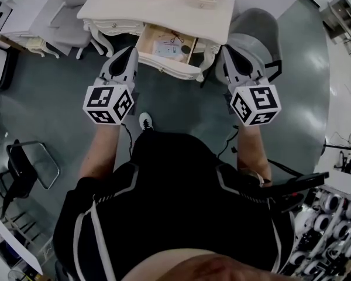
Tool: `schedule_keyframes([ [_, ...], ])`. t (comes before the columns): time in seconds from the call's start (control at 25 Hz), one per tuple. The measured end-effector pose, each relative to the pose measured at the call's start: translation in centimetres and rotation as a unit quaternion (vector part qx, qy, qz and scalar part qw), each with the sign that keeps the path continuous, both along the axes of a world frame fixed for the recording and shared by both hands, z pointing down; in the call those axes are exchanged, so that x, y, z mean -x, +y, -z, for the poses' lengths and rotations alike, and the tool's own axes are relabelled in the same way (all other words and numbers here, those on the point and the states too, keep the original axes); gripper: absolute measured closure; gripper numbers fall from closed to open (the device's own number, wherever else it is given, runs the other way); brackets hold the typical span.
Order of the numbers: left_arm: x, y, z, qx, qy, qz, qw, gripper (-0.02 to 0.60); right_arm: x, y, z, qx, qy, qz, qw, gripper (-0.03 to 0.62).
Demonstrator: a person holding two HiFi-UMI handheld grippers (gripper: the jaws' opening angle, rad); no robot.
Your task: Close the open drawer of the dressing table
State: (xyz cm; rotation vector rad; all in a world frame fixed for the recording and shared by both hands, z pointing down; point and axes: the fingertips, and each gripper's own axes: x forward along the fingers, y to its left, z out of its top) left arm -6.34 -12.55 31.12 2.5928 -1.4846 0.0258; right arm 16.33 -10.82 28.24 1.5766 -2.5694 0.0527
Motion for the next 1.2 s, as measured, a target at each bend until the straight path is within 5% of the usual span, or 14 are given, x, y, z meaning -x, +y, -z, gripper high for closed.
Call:
schedule_keyframes([
  [0.76, 4.8, -8.2, -8.3, 0.064, -0.039, -0.081, 0.9939, 0.581, 6.9, -6.7, -12.1, 0.096, 0.000, -0.030, 0.995, 0.589],
  [1.2, 8.2, -12.3, -16.5, 0.113, -0.051, -0.127, 0.9840, 0.581, 8.8, -8.1, -23.5, 0.179, 0.026, -0.095, 0.979, 0.589],
])
